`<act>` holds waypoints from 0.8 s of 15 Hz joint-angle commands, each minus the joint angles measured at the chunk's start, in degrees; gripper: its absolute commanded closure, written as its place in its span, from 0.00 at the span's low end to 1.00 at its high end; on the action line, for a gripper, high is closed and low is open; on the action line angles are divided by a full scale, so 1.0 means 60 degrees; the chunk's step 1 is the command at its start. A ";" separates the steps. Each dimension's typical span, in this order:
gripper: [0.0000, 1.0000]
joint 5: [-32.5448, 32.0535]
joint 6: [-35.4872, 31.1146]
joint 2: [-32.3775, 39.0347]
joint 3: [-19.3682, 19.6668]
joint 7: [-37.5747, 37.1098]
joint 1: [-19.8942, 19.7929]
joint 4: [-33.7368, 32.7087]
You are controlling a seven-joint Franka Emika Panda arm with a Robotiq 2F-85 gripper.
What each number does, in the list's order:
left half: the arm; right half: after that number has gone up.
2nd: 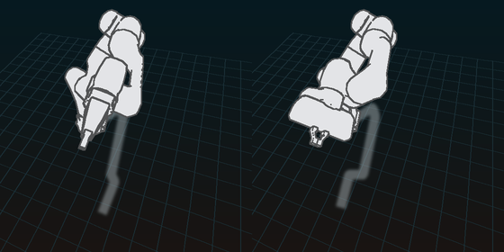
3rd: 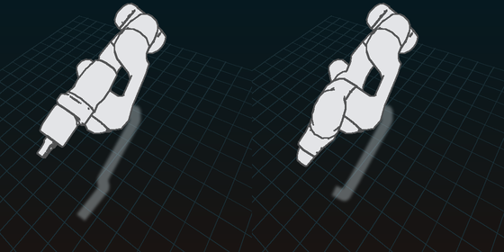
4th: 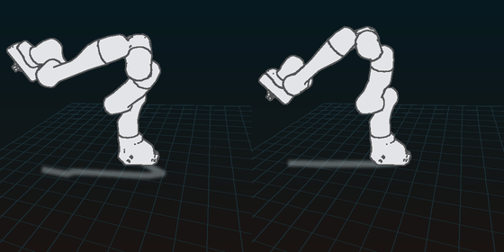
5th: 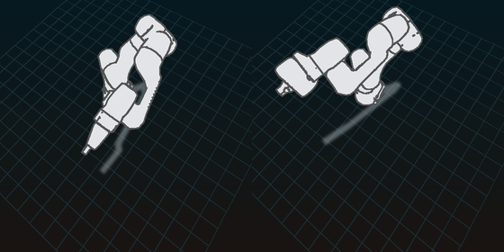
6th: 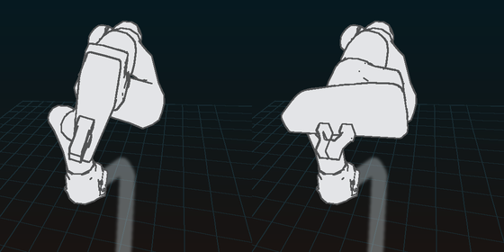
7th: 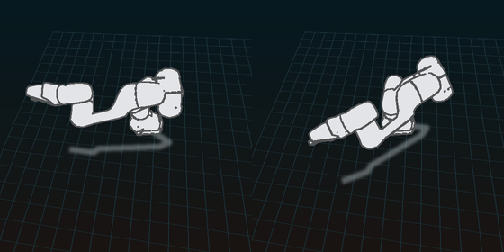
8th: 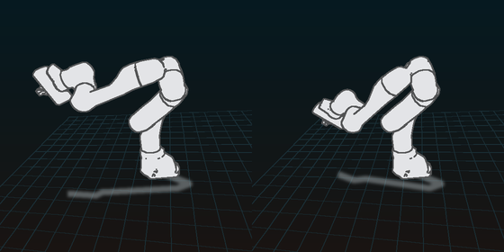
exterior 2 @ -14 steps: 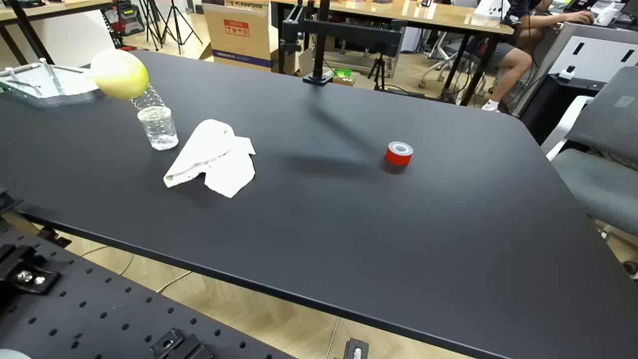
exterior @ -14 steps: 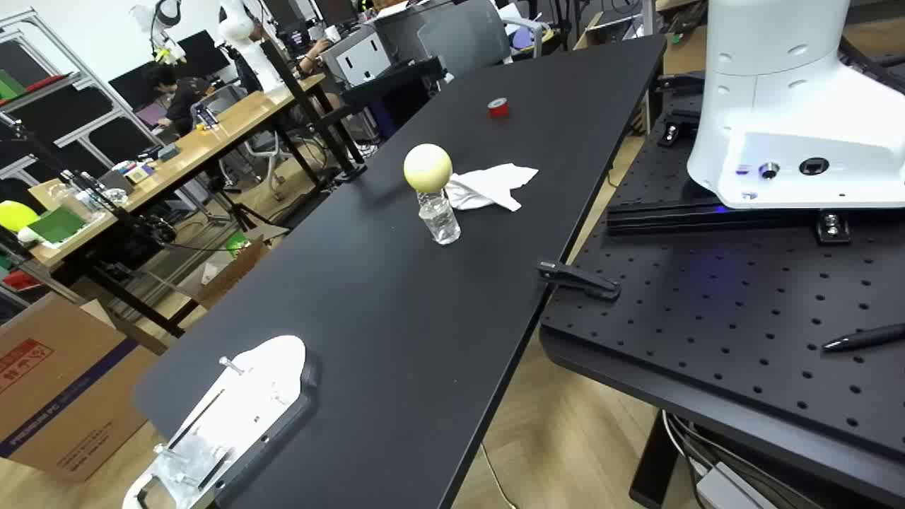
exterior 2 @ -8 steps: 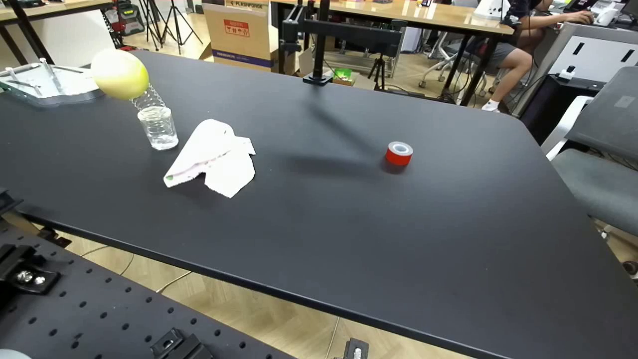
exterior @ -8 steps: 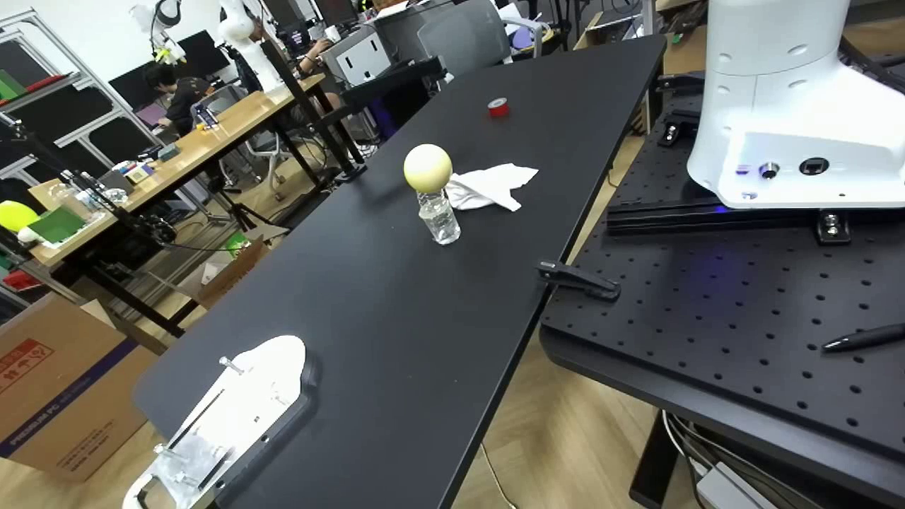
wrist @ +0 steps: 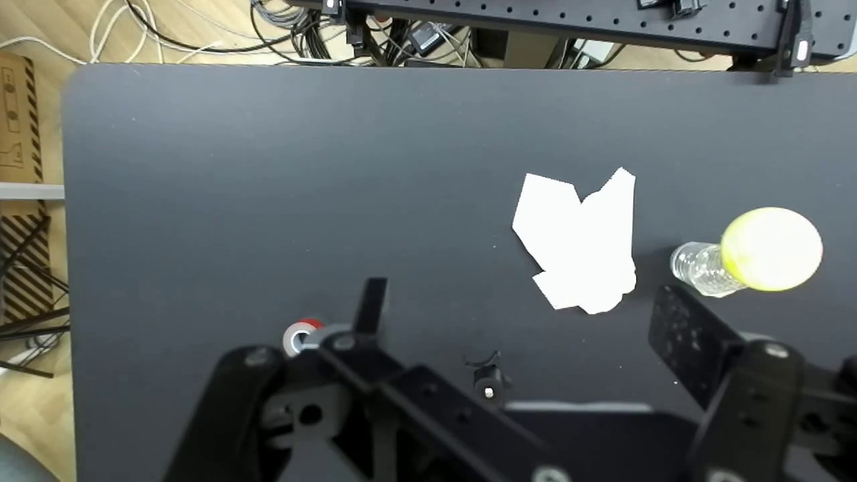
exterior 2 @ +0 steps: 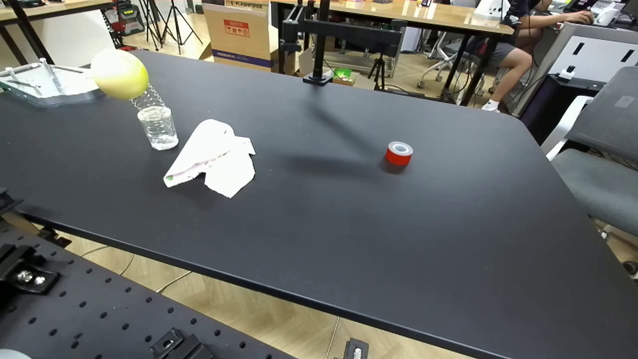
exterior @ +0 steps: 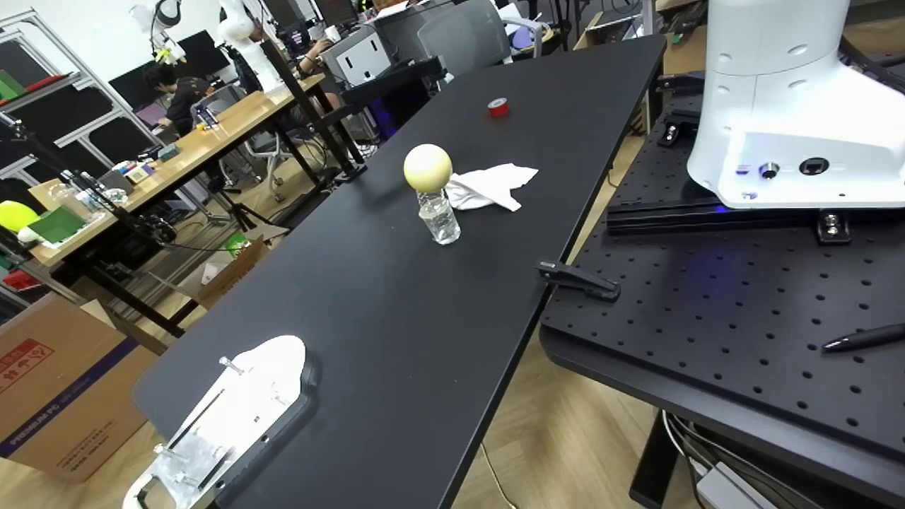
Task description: Pick up the towel from the table and put it on the tripod. Pick up the towel from the tripod and put it on the table
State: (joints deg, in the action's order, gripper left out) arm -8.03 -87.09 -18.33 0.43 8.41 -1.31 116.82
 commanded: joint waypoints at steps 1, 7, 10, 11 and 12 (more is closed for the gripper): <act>0.00 -0.0245 -0.0855 0.0052 -0.0101 -0.0491 0.0119 0.0330; 0.00 -0.0171 -0.3248 0.0581 -0.0617 -0.1291 0.0420 0.1911; 0.00 -0.0188 -0.4249 0.1014 -0.0989 -0.2215 0.0611 0.2566; 0.00 -0.0140 -0.4421 0.1195 -0.1081 -0.2536 0.0659 0.2698; 0.00 -0.0175 -0.4442 0.1395 -0.1155 -0.2680 0.0709 0.2789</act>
State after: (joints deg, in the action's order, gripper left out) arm -8.62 -111.98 -11.84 -5.45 -2.33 1.98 131.63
